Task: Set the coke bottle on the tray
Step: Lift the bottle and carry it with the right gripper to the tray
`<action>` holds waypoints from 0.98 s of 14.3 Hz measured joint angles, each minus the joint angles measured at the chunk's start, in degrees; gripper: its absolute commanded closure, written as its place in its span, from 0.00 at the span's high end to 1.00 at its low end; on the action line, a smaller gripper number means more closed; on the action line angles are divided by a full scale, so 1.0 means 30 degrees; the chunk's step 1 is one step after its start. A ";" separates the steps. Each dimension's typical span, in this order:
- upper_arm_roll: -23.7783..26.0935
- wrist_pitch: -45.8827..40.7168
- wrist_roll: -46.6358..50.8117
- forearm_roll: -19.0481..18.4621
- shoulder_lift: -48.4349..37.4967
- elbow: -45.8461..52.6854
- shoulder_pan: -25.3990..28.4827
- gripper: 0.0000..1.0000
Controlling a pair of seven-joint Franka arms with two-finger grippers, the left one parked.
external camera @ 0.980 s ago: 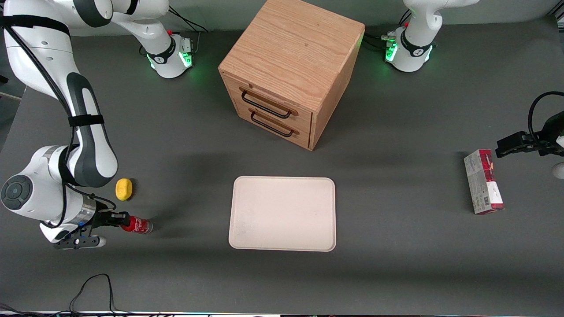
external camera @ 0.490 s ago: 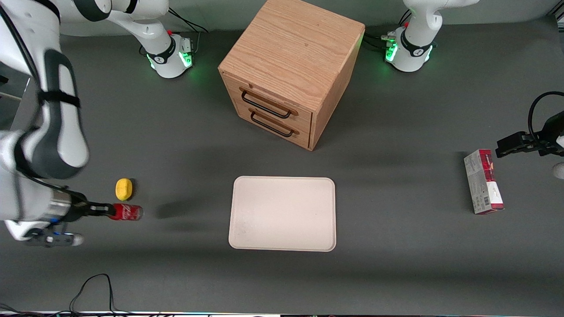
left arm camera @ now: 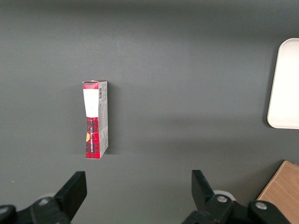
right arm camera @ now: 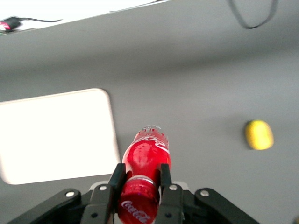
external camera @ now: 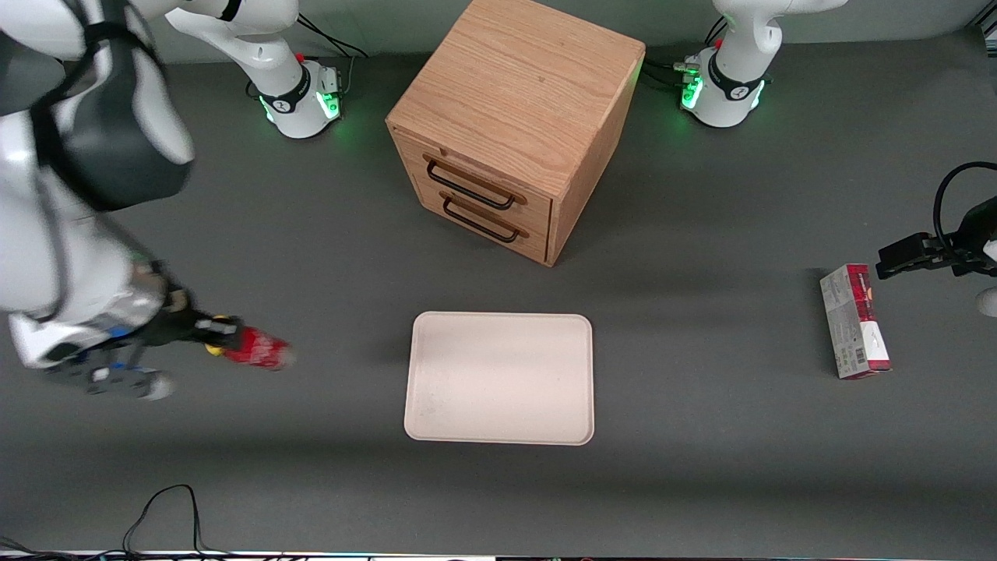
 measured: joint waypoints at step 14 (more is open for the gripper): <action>0.1687 0.6866 0.2556 -0.2926 0.6224 -0.0039 0.2036 0.00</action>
